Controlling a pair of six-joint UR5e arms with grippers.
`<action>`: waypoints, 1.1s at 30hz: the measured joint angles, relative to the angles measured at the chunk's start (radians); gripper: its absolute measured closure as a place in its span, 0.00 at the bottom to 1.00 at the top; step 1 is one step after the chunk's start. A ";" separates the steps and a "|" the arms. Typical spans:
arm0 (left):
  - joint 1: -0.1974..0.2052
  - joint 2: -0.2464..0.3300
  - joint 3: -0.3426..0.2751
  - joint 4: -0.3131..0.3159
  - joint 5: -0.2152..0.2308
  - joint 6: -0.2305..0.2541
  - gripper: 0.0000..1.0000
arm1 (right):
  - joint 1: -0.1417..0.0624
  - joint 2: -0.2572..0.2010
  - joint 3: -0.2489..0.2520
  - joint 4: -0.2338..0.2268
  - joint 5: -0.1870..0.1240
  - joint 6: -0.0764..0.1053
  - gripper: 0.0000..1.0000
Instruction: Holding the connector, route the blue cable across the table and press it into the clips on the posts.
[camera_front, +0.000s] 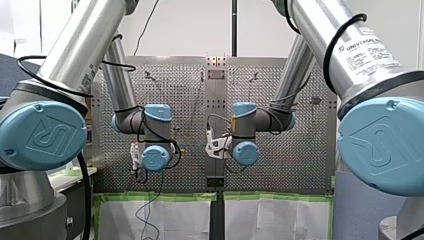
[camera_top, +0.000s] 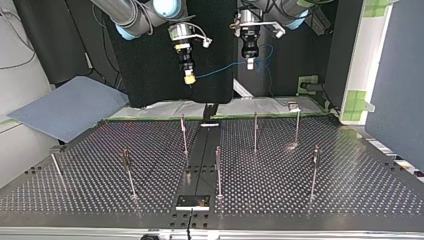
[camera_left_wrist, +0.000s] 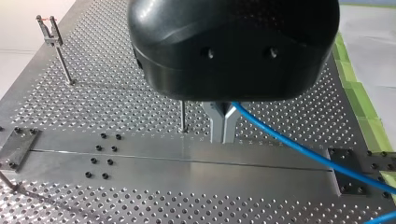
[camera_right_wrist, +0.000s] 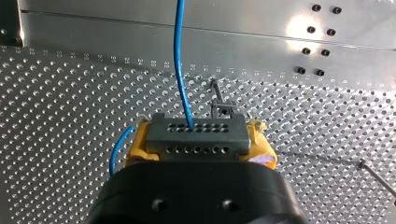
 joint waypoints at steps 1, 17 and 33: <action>0.000 0.000 0.000 0.000 0.000 0.000 1.00 | 0.000 0.000 0.000 0.000 0.000 0.000 1.00; 0.000 0.001 0.000 0.006 0.000 0.004 1.00 | 0.008 0.028 -0.001 0.033 0.004 -0.001 1.00; 0.000 0.002 0.000 0.006 0.000 0.005 1.00 | 0.009 0.046 -0.002 0.083 0.005 -0.002 1.00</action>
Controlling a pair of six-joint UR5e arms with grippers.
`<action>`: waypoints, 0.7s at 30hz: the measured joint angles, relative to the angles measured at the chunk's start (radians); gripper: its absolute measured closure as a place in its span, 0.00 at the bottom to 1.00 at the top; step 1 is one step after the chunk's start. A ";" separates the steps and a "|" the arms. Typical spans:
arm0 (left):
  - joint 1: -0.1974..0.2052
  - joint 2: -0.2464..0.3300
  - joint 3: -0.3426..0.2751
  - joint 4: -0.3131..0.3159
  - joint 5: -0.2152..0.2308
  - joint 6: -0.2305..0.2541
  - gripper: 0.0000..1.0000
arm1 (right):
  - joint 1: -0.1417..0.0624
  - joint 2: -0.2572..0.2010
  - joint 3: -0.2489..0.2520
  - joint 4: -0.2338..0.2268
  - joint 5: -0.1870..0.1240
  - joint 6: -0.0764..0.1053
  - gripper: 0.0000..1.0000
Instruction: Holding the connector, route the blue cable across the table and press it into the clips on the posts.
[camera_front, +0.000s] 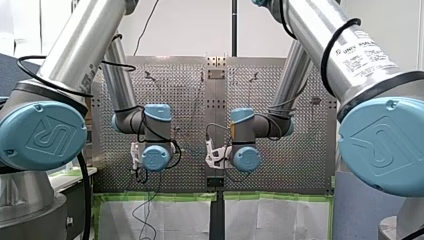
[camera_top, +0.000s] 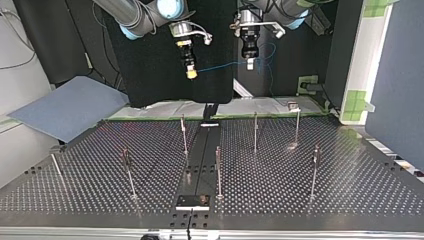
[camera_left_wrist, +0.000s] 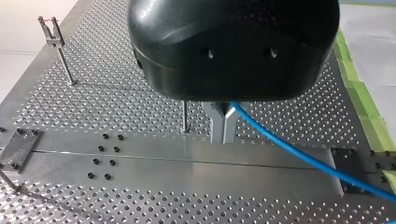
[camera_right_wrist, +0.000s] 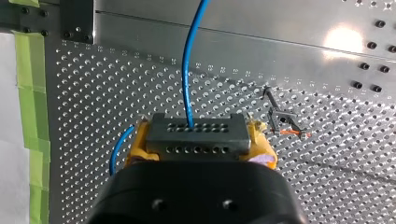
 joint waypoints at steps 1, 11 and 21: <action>0.000 0.000 0.000 0.000 0.000 0.000 1.00 | 0.000 0.000 0.000 0.000 0.000 0.000 1.00; 0.019 0.061 -0.044 -0.059 -0.029 0.006 1.00 | 0.000 0.000 0.000 0.000 0.000 0.000 1.00; 0.020 0.102 -0.049 -0.076 -0.031 0.006 1.00 | 0.000 0.000 0.000 0.000 0.000 0.000 1.00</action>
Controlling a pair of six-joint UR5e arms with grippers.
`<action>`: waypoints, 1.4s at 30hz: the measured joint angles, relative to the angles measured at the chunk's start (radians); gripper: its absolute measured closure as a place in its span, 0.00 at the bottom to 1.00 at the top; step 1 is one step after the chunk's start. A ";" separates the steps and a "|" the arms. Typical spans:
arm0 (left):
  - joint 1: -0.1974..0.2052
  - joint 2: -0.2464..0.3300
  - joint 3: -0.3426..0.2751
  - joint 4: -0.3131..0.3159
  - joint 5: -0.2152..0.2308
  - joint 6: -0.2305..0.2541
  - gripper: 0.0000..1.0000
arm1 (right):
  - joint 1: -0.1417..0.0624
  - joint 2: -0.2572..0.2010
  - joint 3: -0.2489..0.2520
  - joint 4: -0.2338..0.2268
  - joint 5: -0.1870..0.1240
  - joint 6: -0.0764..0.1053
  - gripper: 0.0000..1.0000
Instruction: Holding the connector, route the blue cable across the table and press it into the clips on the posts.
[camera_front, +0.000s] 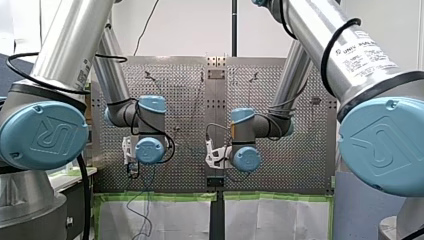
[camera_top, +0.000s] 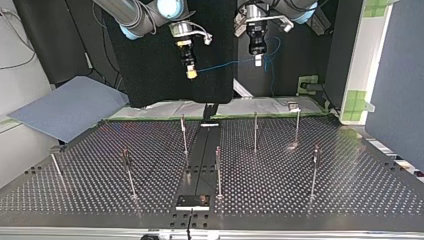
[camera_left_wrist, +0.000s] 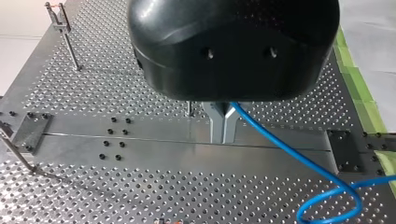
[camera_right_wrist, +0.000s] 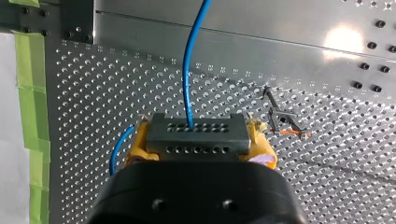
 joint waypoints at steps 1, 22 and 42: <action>0.000 0.000 0.000 0.000 0.000 0.000 1.00 | 0.000 0.000 0.000 0.000 0.000 0.000 1.00; -0.009 -0.077 0.074 -0.040 -0.024 -0.018 1.00 | 0.006 -0.079 -0.115 0.115 -0.023 0.058 1.00; 0.072 0.079 0.164 -0.217 -0.009 -0.084 1.00 | 0.014 -0.253 -0.238 0.289 -0.149 0.089 1.00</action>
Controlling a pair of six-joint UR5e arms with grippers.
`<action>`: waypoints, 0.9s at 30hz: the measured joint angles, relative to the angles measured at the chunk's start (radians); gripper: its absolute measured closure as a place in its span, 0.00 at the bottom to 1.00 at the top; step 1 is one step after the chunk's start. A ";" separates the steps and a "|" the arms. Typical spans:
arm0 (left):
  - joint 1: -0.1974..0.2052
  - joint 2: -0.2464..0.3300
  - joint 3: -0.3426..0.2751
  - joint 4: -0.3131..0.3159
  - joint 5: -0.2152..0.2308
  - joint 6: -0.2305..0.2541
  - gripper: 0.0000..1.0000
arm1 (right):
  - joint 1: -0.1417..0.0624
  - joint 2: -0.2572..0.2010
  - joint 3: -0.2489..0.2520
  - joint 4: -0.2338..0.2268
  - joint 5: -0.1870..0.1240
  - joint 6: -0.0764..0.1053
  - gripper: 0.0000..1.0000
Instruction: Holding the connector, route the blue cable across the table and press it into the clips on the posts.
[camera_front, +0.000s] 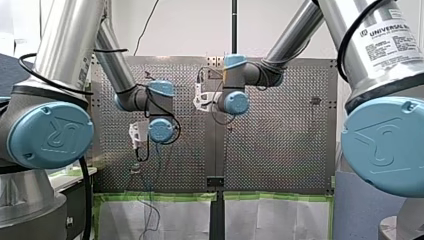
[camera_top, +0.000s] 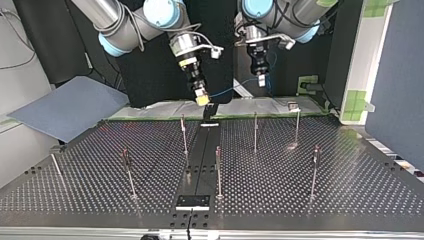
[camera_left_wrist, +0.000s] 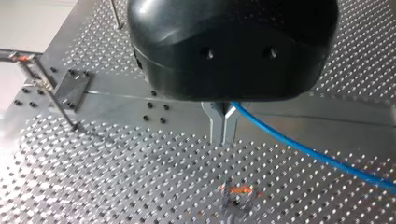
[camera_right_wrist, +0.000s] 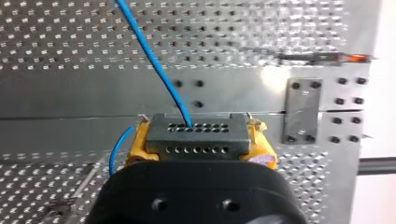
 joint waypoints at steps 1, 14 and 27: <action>0.007 0.007 0.000 -0.007 0.003 -0.003 1.00 | 0.000 -0.009 -0.002 0.009 -0.001 0.002 1.00; 0.116 0.116 0.016 -0.117 0.083 -0.082 1.00 | 0.014 -0.007 -0.027 0.110 -0.034 0.010 1.00; 0.236 0.236 0.069 -0.236 0.202 -0.100 1.00 | 0.048 0.015 -0.120 0.214 -0.051 0.043 1.00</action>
